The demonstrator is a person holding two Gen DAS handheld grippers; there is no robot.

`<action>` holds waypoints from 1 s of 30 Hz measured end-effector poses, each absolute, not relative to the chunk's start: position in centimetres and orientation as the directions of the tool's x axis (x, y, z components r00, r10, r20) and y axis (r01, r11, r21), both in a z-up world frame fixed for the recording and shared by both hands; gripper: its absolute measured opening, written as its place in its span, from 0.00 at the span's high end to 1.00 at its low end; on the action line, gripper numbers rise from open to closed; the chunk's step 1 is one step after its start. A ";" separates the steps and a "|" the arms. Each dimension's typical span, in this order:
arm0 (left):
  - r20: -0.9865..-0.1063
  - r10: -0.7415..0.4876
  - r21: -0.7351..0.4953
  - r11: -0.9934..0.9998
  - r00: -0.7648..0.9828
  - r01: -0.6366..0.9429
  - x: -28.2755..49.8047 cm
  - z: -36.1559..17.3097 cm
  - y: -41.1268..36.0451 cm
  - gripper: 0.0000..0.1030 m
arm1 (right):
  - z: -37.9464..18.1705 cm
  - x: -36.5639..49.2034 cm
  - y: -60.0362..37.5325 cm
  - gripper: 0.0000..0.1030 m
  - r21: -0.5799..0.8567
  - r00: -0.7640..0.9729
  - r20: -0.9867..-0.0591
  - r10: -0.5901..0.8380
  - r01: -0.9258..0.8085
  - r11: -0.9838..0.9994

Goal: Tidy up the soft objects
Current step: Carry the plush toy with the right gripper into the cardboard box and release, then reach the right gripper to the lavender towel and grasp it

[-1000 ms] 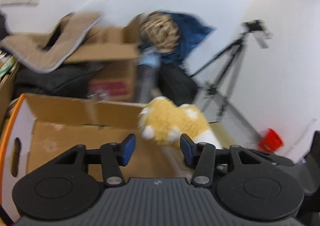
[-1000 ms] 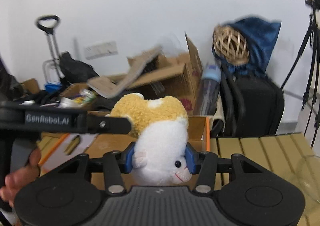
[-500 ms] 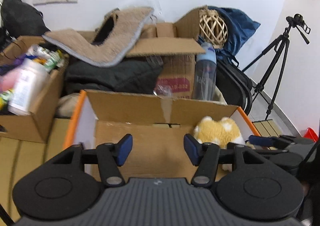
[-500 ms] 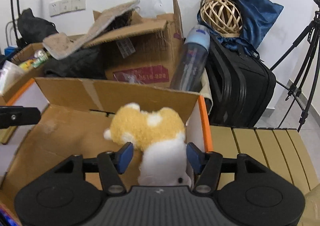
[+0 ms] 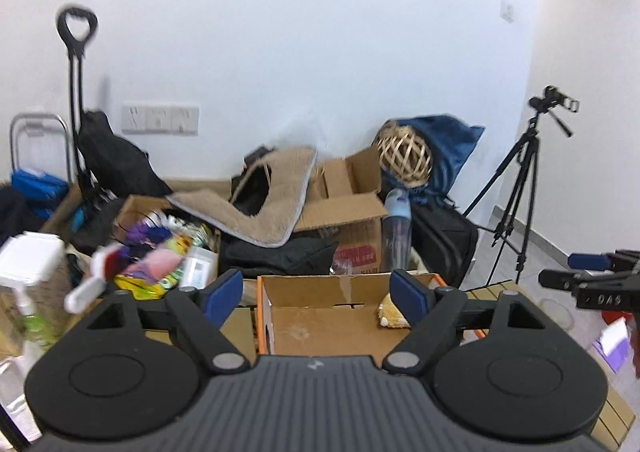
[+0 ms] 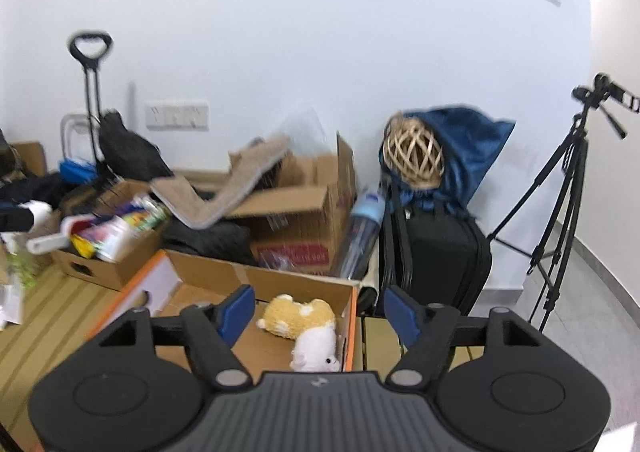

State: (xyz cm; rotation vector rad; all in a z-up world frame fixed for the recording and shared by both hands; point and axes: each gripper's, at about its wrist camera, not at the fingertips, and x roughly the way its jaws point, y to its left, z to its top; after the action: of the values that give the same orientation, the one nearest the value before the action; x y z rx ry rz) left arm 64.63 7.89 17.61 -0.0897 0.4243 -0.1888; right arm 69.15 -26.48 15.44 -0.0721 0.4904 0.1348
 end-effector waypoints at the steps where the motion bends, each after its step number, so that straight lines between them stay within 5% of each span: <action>1: -0.380 -0.197 -0.131 0.979 0.904 0.158 62.4 17.5 8.2 0.19 | 15.8 67.6 -26.5 0.30 -0.030 0.879 -0.461 0.123 -0.154 0.988; 8: -0.224 -0.162 -0.102 0.985 0.961 0.142 43.9 10.7 9.8 0.12 | 12.3 50.3 -25.8 0.22 0.024 0.914 -0.294 0.279 -0.285 0.958; 16: -0.268 -0.063 -0.057 0.997 0.961 0.050 29.1 1.9 9.4 0.02 | 2.1 33.7 -23.0 0.17 0.038 0.937 -0.279 0.210 -0.208 0.977; 20: -0.308 -0.090 -0.028 0.996 0.947 0.085 27.0 0.4 9.0 0.02 | -0.8 30.9 -22.4 0.17 0.063 0.906 -0.337 0.256 -0.250 0.966; 30: -0.320 -0.105 -0.032 0.994 0.942 0.100 30.6 -0.1 7.6 0.02 | -1.7 31.9 -21.0 0.18 0.089 0.906 -0.316 0.283 -0.269 0.959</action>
State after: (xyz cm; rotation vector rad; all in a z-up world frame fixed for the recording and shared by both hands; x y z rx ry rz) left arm 30.61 7.60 -0.11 -0.0151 0.3268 -0.1048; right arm 31.87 -21.05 -1.65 0.0434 0.3324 0.2849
